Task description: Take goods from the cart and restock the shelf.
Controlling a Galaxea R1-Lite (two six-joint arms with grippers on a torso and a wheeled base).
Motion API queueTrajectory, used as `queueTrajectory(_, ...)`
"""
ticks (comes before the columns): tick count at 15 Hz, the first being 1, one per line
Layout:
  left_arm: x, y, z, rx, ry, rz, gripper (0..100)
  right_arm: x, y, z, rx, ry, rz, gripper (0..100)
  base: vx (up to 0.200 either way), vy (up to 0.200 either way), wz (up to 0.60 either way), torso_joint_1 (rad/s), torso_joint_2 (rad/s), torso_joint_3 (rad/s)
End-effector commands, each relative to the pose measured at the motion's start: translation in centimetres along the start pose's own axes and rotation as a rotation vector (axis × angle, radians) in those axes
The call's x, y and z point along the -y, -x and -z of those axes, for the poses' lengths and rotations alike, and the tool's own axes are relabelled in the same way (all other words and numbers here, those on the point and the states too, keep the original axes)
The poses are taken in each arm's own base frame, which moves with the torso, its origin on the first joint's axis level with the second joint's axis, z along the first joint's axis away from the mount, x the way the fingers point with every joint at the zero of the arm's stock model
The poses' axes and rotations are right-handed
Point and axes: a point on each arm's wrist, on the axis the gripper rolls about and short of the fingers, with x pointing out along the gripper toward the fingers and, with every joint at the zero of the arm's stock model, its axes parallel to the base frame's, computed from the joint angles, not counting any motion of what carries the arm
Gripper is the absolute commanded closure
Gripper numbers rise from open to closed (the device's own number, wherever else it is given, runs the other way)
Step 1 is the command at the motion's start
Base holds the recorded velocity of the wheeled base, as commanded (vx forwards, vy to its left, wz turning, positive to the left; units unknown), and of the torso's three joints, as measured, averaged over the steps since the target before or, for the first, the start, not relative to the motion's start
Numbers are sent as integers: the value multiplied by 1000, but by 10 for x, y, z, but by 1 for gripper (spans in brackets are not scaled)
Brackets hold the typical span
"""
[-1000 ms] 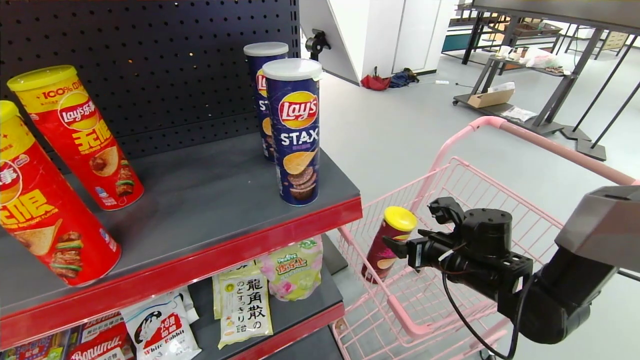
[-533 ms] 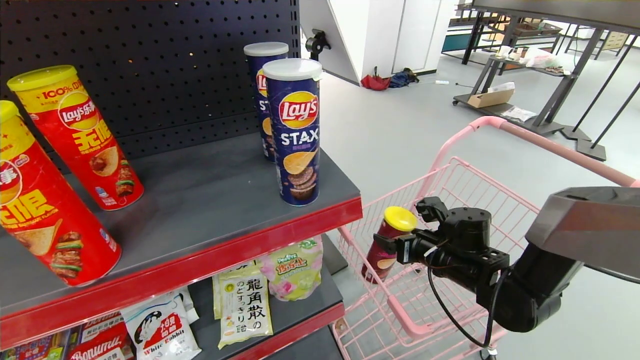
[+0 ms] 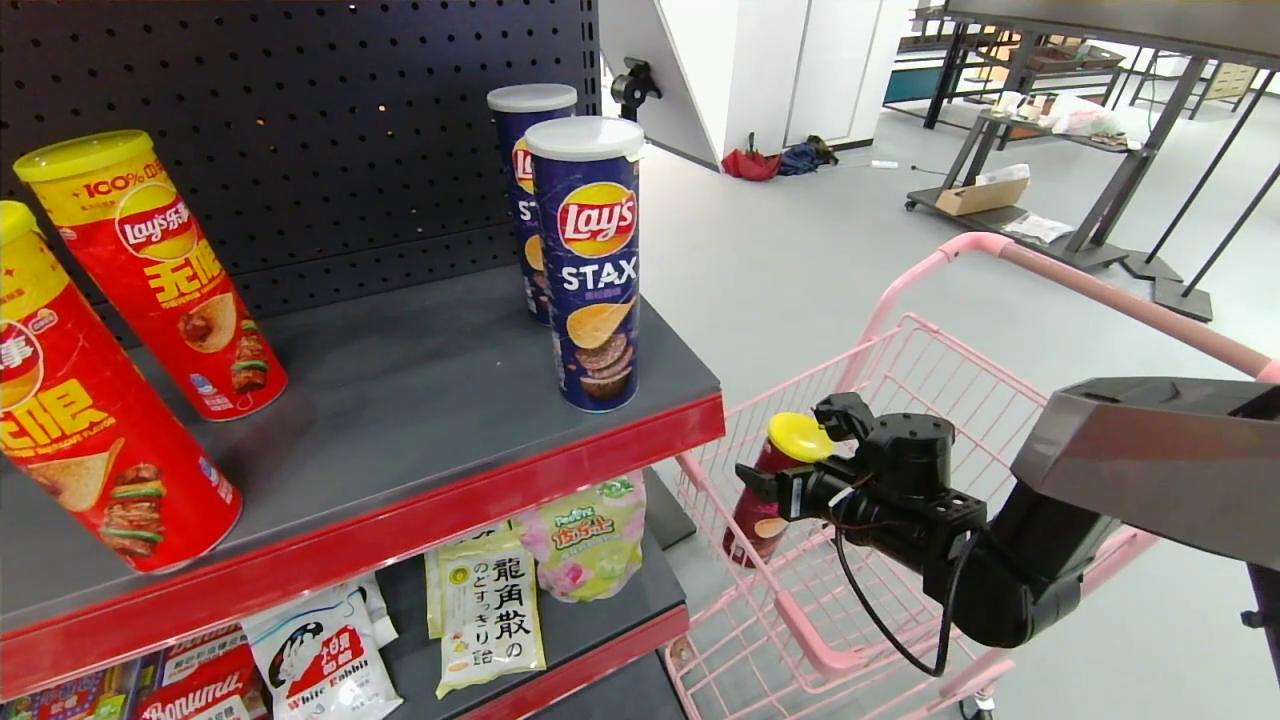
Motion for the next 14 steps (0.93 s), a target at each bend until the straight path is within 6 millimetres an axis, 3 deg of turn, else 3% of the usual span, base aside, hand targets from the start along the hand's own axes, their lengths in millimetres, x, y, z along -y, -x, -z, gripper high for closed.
queueTrajectory(1, 0, 0, 0, -2, -4, 0, 0, 1, -4, 4, -8, 0, 0, 100, 0, 0, 0, 0, 0, 0)
queueTrajectory(7, 0, 0, 0, -2, -2, 2, 0, 1, -1, 2, -4, 1, 6, 100, 0, 0, 0, 0, 0, 0)
queueTrajectory(10, 0, 0, 0, -1, -1, 6, 0, 6, 36, -43, 50, 13, 40, 100, 0, 0, 0, 0, 0, 0)
queueTrajectory(14, 0, 0, 0, 0, 4, 17, 0, 8, 119, -123, 194, 116, 89, 100, 0, 0, 0, 0, 0, 0)
